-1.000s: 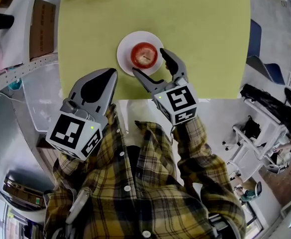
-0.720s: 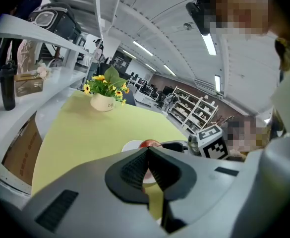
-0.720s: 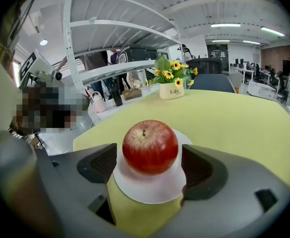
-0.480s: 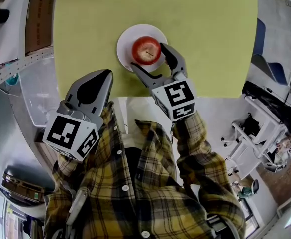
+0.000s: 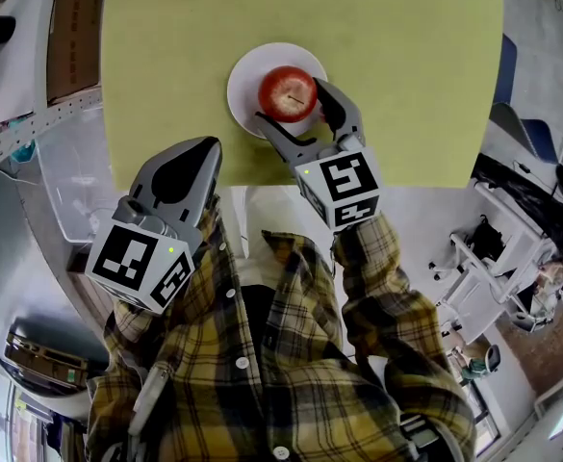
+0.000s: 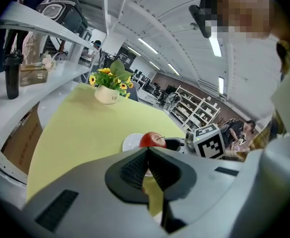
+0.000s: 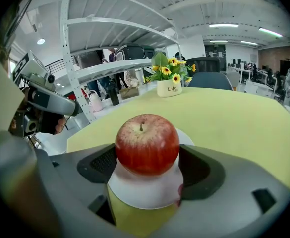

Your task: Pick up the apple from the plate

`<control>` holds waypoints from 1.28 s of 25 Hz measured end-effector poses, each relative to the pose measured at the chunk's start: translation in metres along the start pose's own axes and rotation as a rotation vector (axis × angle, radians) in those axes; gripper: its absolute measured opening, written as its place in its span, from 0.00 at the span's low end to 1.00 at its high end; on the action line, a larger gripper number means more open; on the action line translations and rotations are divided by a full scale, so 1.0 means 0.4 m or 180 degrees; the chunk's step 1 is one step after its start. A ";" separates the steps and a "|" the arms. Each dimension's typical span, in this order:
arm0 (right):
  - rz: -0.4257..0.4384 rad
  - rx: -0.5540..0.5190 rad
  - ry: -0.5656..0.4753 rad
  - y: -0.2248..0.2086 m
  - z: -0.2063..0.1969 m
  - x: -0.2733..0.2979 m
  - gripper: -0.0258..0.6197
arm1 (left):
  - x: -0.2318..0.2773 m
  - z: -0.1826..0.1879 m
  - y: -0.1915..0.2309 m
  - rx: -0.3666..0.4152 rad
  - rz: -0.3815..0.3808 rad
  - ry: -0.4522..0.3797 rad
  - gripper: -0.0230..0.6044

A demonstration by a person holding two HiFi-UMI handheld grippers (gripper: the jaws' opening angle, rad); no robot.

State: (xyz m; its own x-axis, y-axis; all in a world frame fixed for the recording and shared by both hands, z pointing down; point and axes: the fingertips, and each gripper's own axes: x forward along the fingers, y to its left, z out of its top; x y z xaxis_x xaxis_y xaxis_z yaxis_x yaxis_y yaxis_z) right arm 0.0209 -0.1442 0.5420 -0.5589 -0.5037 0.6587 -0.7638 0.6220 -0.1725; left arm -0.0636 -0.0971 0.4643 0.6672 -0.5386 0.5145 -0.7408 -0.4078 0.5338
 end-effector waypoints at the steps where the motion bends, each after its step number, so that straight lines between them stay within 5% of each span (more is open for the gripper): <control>1: 0.0000 0.0008 -0.0004 0.000 0.000 0.000 0.63 | 0.000 0.001 0.001 0.0000 -0.0001 -0.0002 0.05; 20: 0.0031 0.0168 0.0119 0.001 0.000 -0.007 0.63 | 0.005 0.046 -0.009 0.0058 -0.0026 -0.0065 0.05; 32: 0.0078 0.0076 -0.0116 0.032 0.130 -0.106 0.62 | -0.022 0.169 -0.066 0.0272 -0.0130 -0.0280 0.05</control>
State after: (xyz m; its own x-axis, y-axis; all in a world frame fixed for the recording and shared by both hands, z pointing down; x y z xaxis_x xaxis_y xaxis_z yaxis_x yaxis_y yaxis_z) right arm 0.0179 -0.1459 0.4738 -0.5886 -0.5103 0.6270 -0.7570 0.6201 -0.2060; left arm -0.0549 -0.1315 0.4003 0.6903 -0.5814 0.4307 -0.7196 -0.4899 0.4921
